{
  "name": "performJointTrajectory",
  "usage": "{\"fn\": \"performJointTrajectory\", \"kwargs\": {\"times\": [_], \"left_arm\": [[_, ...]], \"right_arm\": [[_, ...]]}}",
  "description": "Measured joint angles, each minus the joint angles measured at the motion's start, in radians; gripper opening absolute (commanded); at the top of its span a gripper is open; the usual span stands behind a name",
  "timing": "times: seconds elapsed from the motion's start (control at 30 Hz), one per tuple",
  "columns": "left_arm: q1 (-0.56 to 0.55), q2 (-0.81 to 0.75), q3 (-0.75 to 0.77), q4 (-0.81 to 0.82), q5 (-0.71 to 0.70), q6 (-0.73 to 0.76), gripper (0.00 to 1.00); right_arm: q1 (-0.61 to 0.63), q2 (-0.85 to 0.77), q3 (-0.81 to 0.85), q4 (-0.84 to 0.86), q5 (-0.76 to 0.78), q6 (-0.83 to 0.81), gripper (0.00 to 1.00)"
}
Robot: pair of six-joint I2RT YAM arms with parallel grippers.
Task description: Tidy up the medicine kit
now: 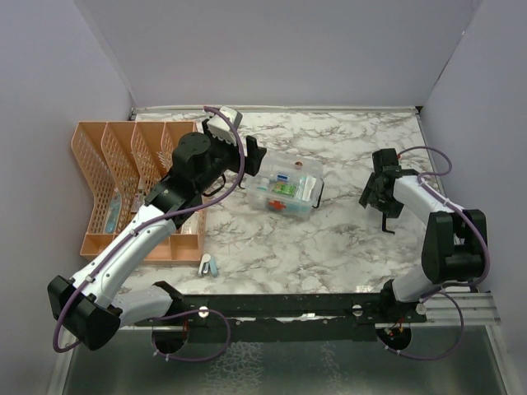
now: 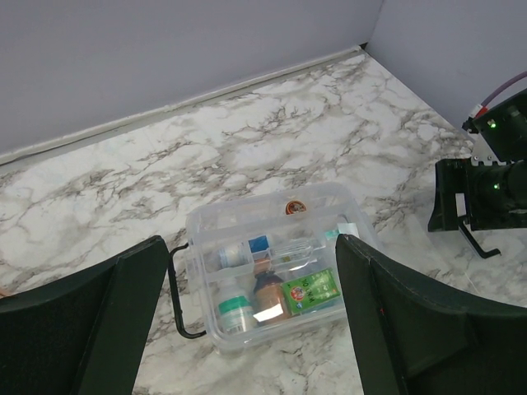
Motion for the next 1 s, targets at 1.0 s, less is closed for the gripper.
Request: {"fn": "performJointTrajectory", "kwargs": {"times": [1.0], "left_arm": [[-0.025,0.026,0.000,0.001,-0.001,0.005,0.86]], "right_arm": [[0.009,0.057,0.035,0.034,-0.238,-0.033,0.63]]}}
